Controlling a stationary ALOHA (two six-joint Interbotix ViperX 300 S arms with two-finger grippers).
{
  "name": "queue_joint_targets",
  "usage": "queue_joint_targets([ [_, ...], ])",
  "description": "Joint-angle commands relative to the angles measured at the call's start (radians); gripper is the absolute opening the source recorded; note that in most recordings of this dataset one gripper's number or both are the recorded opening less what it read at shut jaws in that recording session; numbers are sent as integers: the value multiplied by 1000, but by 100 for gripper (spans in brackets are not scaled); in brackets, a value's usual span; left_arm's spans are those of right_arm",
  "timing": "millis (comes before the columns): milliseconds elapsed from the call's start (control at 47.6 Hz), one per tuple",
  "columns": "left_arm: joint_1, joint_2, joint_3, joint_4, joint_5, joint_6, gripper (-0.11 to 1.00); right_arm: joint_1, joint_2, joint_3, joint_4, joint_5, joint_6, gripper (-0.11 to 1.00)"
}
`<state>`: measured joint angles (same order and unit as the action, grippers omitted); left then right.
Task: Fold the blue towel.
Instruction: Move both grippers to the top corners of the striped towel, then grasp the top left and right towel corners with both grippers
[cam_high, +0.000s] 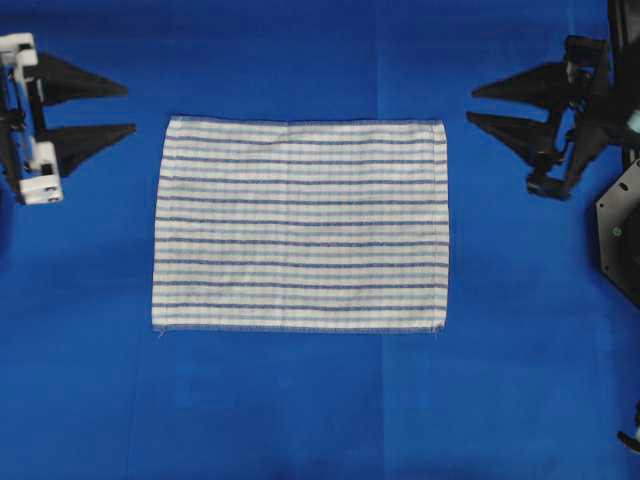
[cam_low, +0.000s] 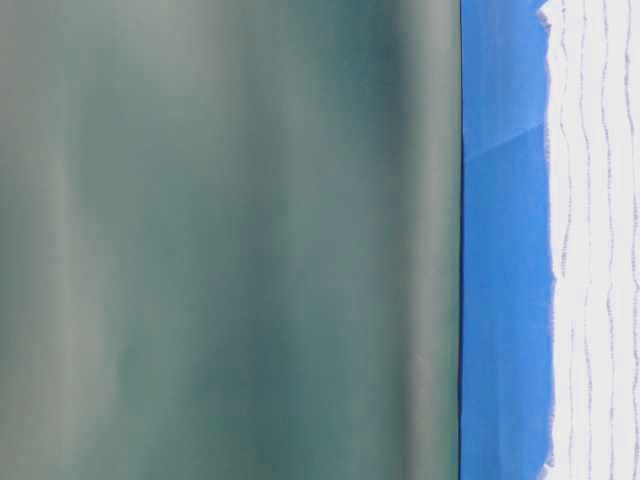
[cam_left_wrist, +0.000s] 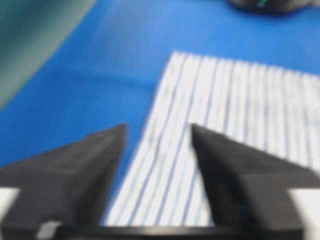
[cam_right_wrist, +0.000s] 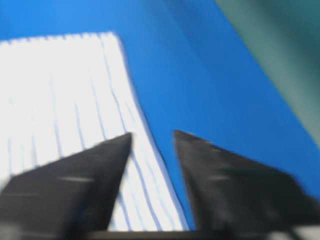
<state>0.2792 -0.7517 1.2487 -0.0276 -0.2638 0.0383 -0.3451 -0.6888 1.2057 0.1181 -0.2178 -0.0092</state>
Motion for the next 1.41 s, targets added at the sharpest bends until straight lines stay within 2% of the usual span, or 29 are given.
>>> queue_joint_targets([
  [0,31,67,-6,-3,-21,-3,66,-41,72,0,21,-31,2,46],
  [63,51,121,-5,-6,-35,-3,79,-64,127,6,35,-58,2,64],
  [105,66,160,-5,-6,-49,-3,80,-78,176,11,41,-87,2,76],
  [147,80,199,-5,-6,-66,-3,78,-89,215,14,48,-117,2,82],
  [294,132,364,-8,-14,-149,-5,74,-98,360,17,83,-224,2,77],
  [442,160,509,-28,-15,-222,-5,74,-98,495,6,121,-298,2,77],
  [652,164,690,-81,-18,-275,-8,74,-95,617,-25,138,-324,2,76],
  [862,166,821,-106,-18,-314,-60,74,-67,664,-46,140,-324,2,74],
  [1009,164,838,-104,-18,-318,-78,73,-60,686,-49,141,-324,2,63],
  [1135,166,836,-98,-20,-314,-80,65,-58,689,-48,141,-324,2,42],
  [1177,164,836,-98,-18,-313,-80,58,-57,689,-48,141,-324,2,33],
  [1283,164,834,-98,-18,-311,-78,29,-51,689,-49,141,-319,2,10],
  [1388,158,834,-101,-15,-311,-77,5,-41,689,-51,141,-322,2,-1],
])
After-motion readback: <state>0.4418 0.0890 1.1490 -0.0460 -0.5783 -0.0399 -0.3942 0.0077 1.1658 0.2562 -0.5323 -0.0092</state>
